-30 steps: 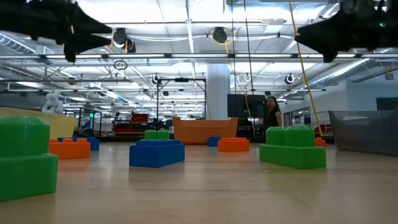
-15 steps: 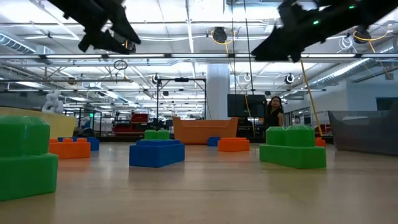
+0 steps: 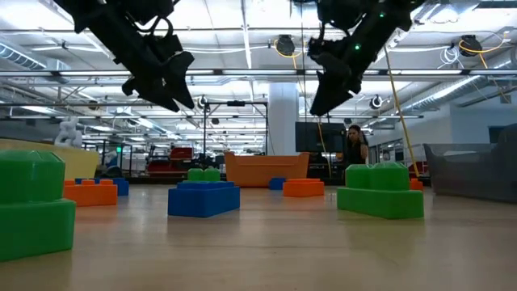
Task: Sort & place blocks by color
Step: Put the orange game piece into the black bin
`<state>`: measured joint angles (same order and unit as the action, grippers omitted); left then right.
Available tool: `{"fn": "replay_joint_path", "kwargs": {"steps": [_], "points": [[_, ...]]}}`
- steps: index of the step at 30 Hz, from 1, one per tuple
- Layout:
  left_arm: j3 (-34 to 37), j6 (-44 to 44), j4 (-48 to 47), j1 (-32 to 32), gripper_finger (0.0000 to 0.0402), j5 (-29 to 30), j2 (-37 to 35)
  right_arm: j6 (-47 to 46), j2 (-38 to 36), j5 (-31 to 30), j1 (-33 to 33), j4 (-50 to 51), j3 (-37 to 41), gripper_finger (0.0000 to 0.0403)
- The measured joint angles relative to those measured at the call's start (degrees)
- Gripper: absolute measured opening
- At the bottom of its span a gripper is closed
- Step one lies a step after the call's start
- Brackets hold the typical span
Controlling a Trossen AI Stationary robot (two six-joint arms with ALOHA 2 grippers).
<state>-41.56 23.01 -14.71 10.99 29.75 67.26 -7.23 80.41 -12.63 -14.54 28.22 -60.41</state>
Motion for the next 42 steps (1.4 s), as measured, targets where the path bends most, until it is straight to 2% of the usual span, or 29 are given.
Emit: {"fn": "replay_joint_path", "kwargs": {"steps": [8,12,19,26,38,42], "points": [[0.0,-9.7,8.6,3.5,0.0244,-9.4,-0.2,-17.2,6.5,3.9,-3.1,24.9,-2.2,0.0222],[0.0,-14.0,10.6,5.4,0.0244,-13.7,-0.9,-22.7,7.7,3.9,-3.1,30.2,-2.2,0.0222],[0.0,-15.8,10.1,7.7,0.0244,-14.6,-1.6,-30.4,7.5,6.6,-2.3,31.3,-1.8,0.0222],[0.0,-16.8,10.3,8.1,0.0244,-16.3,-1.7,-33.6,7.6,6.7,-2.3,27.3,2.9,0.0222],[0.0,-16.9,10.5,8.1,0.0244,-16.9,-1.7,-29.0,7.6,8.4,-3.8,14.6,10.1,0.0222],[0.0,-16.9,10.6,8.1,0.0244,-16.8,-1.7,-27.3,7.6,8.3,-4.6,13.1,12.0,0.0219]]}}
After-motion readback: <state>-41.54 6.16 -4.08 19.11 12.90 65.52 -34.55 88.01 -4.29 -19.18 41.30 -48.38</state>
